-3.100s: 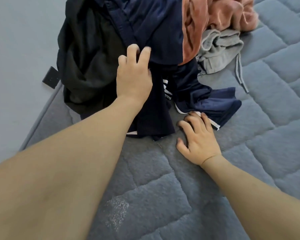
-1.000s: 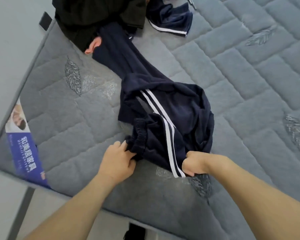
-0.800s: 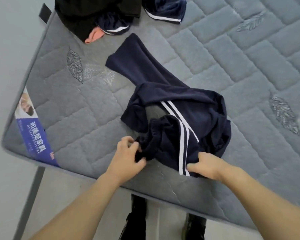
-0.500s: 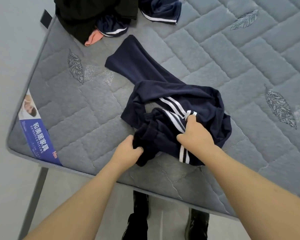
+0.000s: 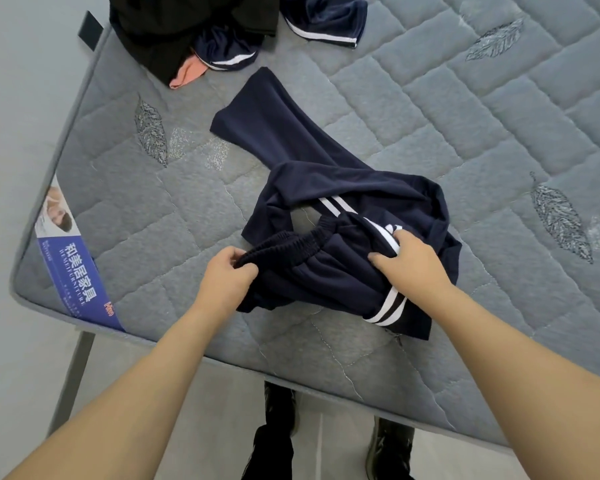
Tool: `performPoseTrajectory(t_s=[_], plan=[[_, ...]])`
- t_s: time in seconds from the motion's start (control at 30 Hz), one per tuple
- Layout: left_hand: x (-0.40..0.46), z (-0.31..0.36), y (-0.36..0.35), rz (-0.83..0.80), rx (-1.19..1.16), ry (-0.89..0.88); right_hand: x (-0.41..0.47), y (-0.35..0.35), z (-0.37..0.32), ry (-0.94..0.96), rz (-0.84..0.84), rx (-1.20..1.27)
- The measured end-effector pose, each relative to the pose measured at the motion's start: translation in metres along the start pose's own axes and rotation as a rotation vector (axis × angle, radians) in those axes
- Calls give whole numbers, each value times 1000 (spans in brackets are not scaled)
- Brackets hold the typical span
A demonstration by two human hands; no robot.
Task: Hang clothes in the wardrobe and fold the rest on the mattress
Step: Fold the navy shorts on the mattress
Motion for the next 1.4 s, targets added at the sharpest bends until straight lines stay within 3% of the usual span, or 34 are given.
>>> performPoseTrajectory(t_s=[0.1,0.2,0.3,0.4,0.5,0.63,0.7,0.77,0.83,0.87,0.93,1.0,1.07,1.1,1.13,1.2,1.27,1.33,1.4], plan=[[-4,6,5,-34,-339,90,2,12,9,-108,-25,265],[-4,29,-1,-126,-317,88,4,39,5,-113,-12,506],[25,104,-11,-92,-492,-93,24,98,-11,-30,341,725],[62,171,-24,-7,-647,-200,45,138,-19,-118,629,1019],[73,161,-56,-79,-230,-122,45,114,-6,-329,585,966],[65,93,-101,-416,363,-96,18,38,22,-746,357,843],[67,74,-123,-377,577,-95,10,6,34,-851,342,825],[66,74,-146,-177,667,-103,16,-4,42,-750,408,675],[59,91,-161,-50,590,-183,24,7,44,-554,441,730],[54,100,-164,-82,510,-247,27,16,45,-495,404,831],[40,118,-158,-276,304,-317,26,35,52,-497,167,1040],[21,140,-141,-595,159,-244,14,58,56,-568,-146,1142],[4,165,-123,-957,-53,-99,-1,77,68,-592,-230,1130],[3,181,-115,-985,-222,-65,-3,88,75,-603,-178,1165],[9,196,-106,-894,-401,-41,-5,97,82,-580,-79,1193],[31,213,-89,-563,-546,-44,-15,108,99,-599,39,1383],[50,208,-88,-393,-170,-122,-26,105,120,-684,61,1429],[48,181,-108,-502,354,-101,-35,97,137,-740,30,1291],[29,148,-133,-618,588,13,-38,98,141,-743,-14,1167]])
Point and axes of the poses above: each hand's wrist, its own x-axis towards the middle knuckle, its own y-axis out of the back of the hand, z = x × y, the point moved 2 cm from there along x, towards the middle knuckle, and after that the axes turned 2 degrees about x, right-handed, at the moved point
